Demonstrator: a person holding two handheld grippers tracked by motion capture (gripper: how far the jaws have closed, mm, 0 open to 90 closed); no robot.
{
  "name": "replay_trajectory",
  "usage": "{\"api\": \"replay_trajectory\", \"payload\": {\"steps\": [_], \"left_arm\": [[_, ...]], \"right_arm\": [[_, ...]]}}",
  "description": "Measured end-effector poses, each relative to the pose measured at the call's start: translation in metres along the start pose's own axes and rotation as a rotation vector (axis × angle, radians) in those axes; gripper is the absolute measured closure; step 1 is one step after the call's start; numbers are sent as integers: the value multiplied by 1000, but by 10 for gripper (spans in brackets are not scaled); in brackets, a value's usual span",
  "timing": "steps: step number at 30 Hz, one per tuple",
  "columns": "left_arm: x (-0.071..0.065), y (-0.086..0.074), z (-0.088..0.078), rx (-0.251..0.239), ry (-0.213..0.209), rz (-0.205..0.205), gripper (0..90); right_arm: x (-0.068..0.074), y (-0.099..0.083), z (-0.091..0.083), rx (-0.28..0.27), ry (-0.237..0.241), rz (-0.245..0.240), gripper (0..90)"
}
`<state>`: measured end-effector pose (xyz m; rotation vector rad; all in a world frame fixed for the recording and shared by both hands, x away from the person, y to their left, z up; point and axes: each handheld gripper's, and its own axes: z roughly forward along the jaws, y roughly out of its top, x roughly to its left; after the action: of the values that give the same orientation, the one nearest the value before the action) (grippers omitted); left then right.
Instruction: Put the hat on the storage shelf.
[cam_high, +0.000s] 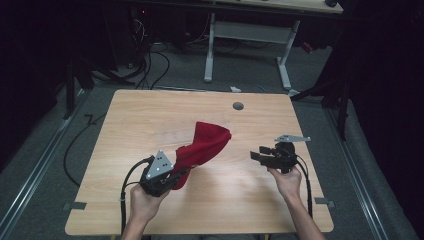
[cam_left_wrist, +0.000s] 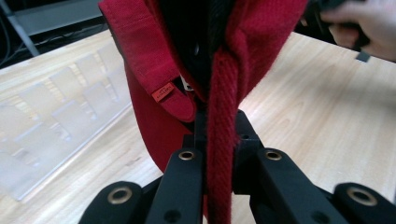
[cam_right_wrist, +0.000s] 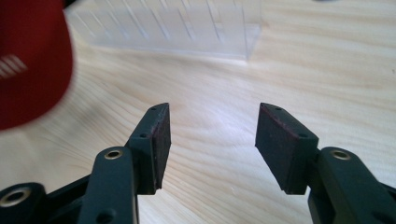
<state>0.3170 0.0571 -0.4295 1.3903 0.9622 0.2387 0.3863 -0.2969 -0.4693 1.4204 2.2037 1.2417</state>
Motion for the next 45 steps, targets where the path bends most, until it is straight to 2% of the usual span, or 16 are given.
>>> {"api": "replay_trajectory", "payload": {"steps": [1,6,8,13,20,22,24,33,45], "left_arm": [[1,1,1,-4,8,3,850],[10,5,1,-31,59,-21,849],[14,8,1,-50,77,-43,849],[22,17,-1,-92,101,-82,848],[29,23,1,-116,121,-98,849],[31,25,2,-124,122,-103,848],[34,28,2,-135,129,-113,848],[44,38,-5,-174,155,-139,848],[54,47,-4,-210,176,-160,848]], "right_arm": [[1,-9,7,14,-27,-7,448],[-1,-25,19,37,-67,-36,425],[-1,-31,24,56,-88,-50,412],[-1,-44,32,76,-137,-76,396],[-1,-50,35,74,-169,-85,386],[0,-50,36,76,-181,-101,383],[4,-52,38,75,-217,-151,370],[4,-52,38,74,-220,-144,367],[4,-52,38,74,-221,-142,363]]}}
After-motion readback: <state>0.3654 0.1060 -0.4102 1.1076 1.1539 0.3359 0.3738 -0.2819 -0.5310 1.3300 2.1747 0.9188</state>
